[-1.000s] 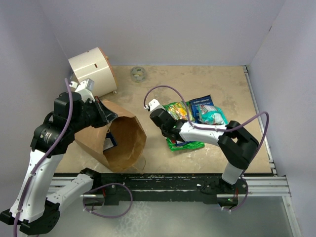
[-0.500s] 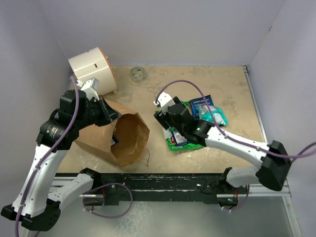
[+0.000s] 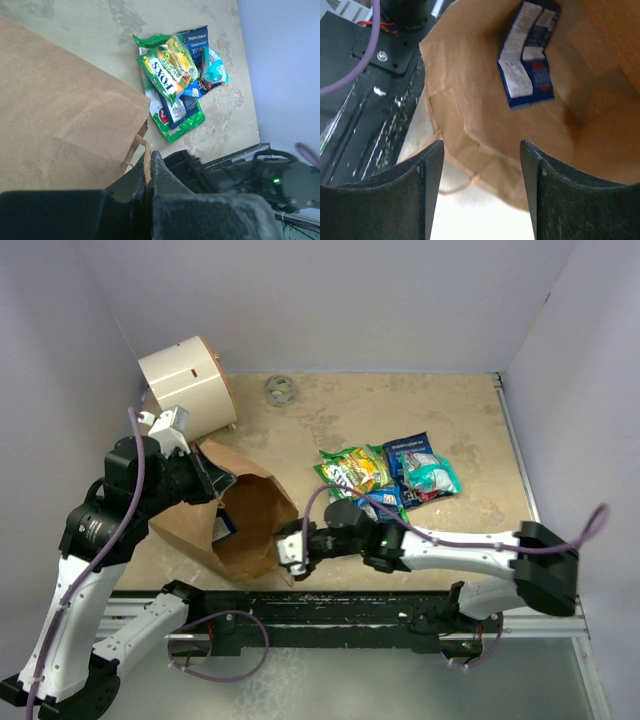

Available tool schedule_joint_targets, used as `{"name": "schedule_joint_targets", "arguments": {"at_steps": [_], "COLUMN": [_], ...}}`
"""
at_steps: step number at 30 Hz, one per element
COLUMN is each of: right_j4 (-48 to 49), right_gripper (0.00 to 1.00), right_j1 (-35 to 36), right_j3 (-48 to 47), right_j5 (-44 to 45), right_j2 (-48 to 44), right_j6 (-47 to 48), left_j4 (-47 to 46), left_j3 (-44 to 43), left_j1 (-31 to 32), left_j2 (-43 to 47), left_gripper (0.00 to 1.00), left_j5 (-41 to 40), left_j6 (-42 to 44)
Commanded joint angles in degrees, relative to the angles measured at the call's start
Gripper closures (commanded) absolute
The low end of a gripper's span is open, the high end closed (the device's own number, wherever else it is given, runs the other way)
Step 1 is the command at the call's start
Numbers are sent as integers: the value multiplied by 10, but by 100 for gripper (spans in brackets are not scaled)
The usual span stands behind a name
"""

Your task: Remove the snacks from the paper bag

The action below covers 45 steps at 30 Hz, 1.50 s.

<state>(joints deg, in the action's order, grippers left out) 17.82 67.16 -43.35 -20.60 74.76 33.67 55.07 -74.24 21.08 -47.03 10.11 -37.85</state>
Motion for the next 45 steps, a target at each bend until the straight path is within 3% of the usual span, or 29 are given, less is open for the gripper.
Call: {"name": "schedule_joint_targets", "arguments": {"at_steps": [1,5,14,22,33,45], "right_j4": [169,240,246,188,236,249], "right_gripper": [39,47,43,32,17,20], "right_j1": [37,53,53,54,48,34], "right_j3": [-53,-100,-220,-281,-291,-388], "right_j5": [-31,18,83,107,96,178], "right_j2": [90,196,346,410,466,556], "right_j6": [24,12,11,3,-23,-58], "left_j4": [-2,2,2,-28,-61,-68], "left_j3": [0,4,-30,-39,-40,-51], "left_j1": [0,0,0,0,1,0], "left_j2": [38,51,14,-6,-18,-44], "left_gripper": [100,100,100,100,100,100], "left_j5": [-38,-47,-28,0,53,165], "left_j6": [17,0,-7,-5,12,31]}}
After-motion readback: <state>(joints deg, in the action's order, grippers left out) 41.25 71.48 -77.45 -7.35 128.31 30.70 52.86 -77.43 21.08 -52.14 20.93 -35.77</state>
